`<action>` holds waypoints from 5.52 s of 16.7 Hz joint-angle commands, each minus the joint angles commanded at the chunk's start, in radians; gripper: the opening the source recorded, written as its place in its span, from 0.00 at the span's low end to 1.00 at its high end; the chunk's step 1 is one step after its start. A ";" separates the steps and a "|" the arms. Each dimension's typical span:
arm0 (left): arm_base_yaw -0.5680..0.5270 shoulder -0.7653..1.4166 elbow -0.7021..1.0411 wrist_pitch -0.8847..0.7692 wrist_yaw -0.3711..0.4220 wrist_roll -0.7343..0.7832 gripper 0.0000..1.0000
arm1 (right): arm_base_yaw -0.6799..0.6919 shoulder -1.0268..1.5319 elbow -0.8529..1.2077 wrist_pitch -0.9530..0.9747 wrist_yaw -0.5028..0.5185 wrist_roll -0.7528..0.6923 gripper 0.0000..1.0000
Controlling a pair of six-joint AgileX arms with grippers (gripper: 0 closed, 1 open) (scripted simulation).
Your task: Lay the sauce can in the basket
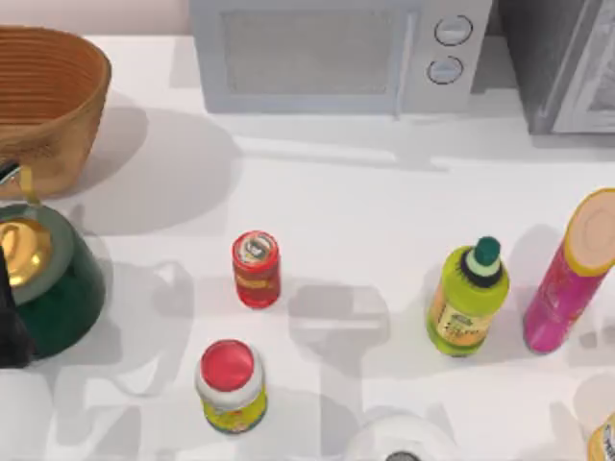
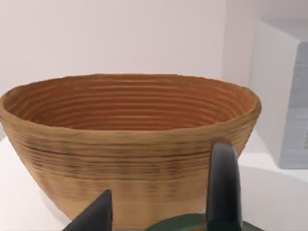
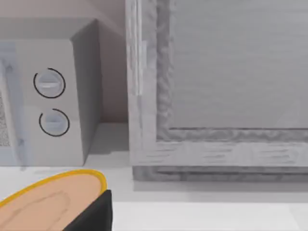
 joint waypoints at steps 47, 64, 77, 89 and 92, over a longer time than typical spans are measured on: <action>-0.326 1.989 0.972 -0.084 0.758 0.953 1.00 | 0.000 0.000 0.000 0.000 0.000 0.000 1.00; -0.326 1.989 0.972 -0.084 0.758 0.953 0.00 | 0.000 0.000 0.000 0.000 0.000 0.000 1.00; -0.246 1.911 1.122 -0.103 0.658 0.879 0.00 | 0.000 0.000 0.000 0.000 0.000 0.000 1.00; 0.075 1.680 1.607 -0.414 0.173 0.438 0.00 | 0.000 0.000 0.000 0.000 0.000 0.000 1.00; 0.113 1.679 1.601 -0.525 0.130 0.270 0.00 | 0.000 0.000 0.000 0.000 0.000 0.000 1.00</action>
